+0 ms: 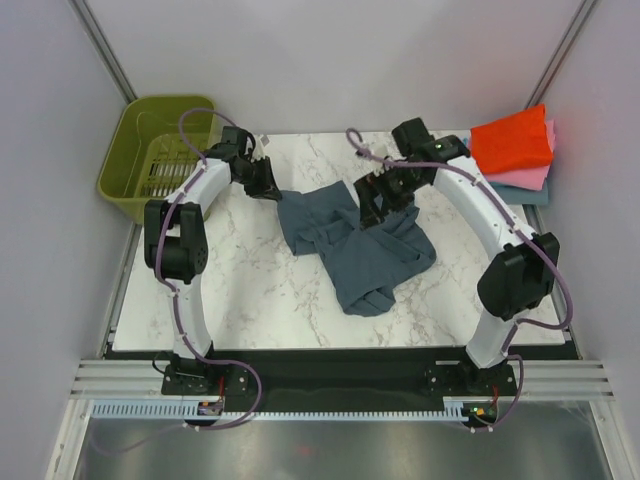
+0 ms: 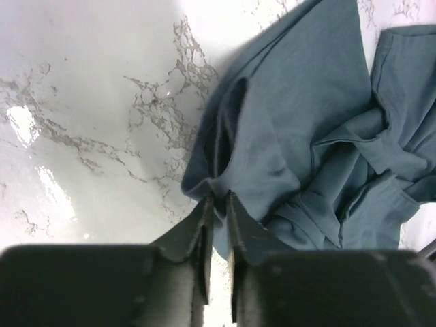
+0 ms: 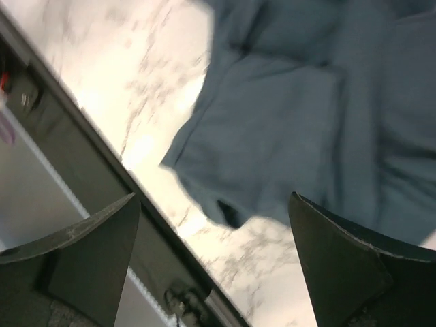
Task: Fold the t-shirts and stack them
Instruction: Flatten the tshirt out
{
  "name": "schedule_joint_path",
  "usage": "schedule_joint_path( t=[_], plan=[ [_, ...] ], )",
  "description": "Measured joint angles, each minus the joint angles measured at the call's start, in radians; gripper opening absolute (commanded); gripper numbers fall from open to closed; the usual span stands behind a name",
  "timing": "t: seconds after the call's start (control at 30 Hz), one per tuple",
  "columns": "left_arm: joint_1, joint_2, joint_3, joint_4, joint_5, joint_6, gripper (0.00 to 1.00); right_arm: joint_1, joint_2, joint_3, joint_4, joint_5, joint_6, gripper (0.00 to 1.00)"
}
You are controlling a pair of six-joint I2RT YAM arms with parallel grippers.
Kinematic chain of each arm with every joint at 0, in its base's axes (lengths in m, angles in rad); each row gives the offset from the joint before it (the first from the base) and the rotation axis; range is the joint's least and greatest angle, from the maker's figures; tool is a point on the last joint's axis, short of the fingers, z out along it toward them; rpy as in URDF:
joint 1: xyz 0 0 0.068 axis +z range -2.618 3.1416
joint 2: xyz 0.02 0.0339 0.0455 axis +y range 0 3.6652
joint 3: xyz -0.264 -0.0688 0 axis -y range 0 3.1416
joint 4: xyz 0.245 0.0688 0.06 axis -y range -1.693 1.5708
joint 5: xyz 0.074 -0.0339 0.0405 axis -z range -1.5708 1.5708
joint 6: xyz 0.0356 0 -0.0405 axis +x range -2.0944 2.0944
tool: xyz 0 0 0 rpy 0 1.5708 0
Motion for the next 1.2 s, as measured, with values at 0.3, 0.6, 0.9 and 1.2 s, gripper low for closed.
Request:
schedule_joint_path(
  t=[0.3, 0.6, 0.9, 1.2],
  plan=[
    [0.000, -0.034, 0.004, -0.003, -0.005, -0.001, 0.21, -0.200, 0.282, 0.178, 0.116, 0.109, 0.048, 0.93],
    [0.000, -0.084, -0.008, -0.003, -0.035, 0.010, 0.21, -0.229, 0.530, 0.285, 0.117, 0.170, 0.050, 0.91],
    [-0.010, -0.095, -0.035, -0.005, -0.072, 0.030, 0.54, -0.290, 0.546, 0.393, 0.157, 0.220, 0.046, 0.89],
    [-0.039, -0.091, -0.022, -0.017, -0.125, 0.060, 0.64, -0.307, 0.655, 0.412, 0.166, 0.264, 0.038, 0.72]
  ],
)
